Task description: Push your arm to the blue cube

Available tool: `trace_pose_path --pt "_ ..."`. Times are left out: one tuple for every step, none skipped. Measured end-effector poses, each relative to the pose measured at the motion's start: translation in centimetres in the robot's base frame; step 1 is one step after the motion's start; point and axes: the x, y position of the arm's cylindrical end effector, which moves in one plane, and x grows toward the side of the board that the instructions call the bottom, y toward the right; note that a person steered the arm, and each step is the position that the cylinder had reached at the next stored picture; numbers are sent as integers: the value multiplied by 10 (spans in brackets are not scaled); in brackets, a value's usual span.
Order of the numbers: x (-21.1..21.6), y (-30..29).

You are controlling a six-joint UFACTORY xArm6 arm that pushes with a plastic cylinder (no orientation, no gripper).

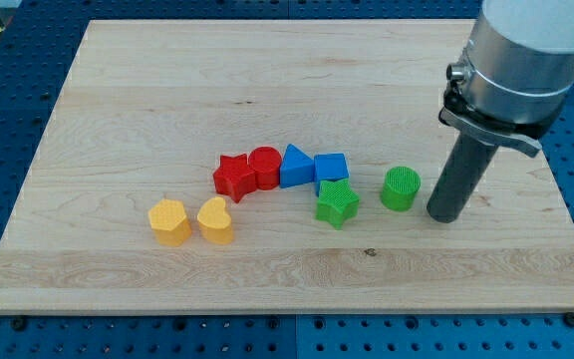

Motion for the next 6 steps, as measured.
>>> trace_pose_path --pt "-4 24" --pt "-20 38" --pt "-47 34" --pt "-64 22" --pt "-78 10" --pt "-86 0"
